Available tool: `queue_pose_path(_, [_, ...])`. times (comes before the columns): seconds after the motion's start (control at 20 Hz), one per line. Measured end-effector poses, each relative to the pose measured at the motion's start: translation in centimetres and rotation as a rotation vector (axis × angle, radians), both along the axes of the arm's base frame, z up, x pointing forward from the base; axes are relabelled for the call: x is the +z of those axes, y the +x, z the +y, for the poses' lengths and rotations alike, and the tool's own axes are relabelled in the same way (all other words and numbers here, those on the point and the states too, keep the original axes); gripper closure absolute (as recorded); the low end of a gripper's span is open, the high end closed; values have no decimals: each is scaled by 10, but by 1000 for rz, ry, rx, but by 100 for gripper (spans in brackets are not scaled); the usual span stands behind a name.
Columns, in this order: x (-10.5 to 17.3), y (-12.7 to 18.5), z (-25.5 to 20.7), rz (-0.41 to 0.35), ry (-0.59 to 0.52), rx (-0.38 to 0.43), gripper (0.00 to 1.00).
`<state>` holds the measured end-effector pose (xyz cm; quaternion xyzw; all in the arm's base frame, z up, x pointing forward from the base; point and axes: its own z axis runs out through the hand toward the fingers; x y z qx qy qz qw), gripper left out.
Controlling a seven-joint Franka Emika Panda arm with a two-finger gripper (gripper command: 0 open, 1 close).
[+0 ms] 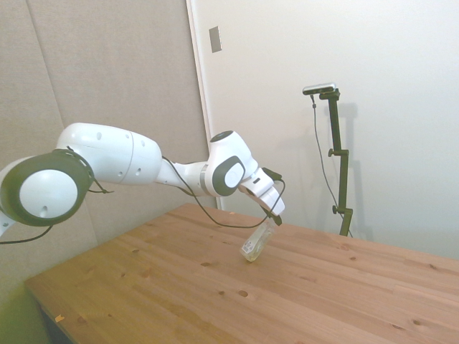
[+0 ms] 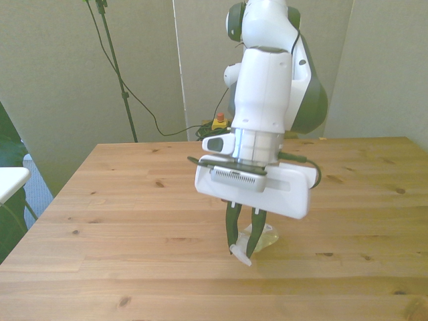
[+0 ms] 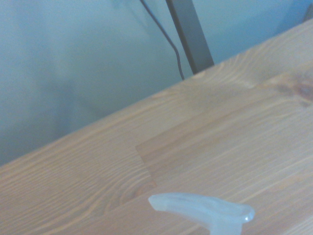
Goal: Stand the sanitizer
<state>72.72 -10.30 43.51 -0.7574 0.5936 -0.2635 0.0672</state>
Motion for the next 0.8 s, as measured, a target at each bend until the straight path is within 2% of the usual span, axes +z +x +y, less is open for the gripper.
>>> queue_pose_path(0.4, [25,-51,50,-221,-103,-31,100])
queue_pose_path(0.6, [22,-61,67,-280,-127,-49,100])
queue_pose_path(0.8, [7,-66,84,-305,-160,-54,100])
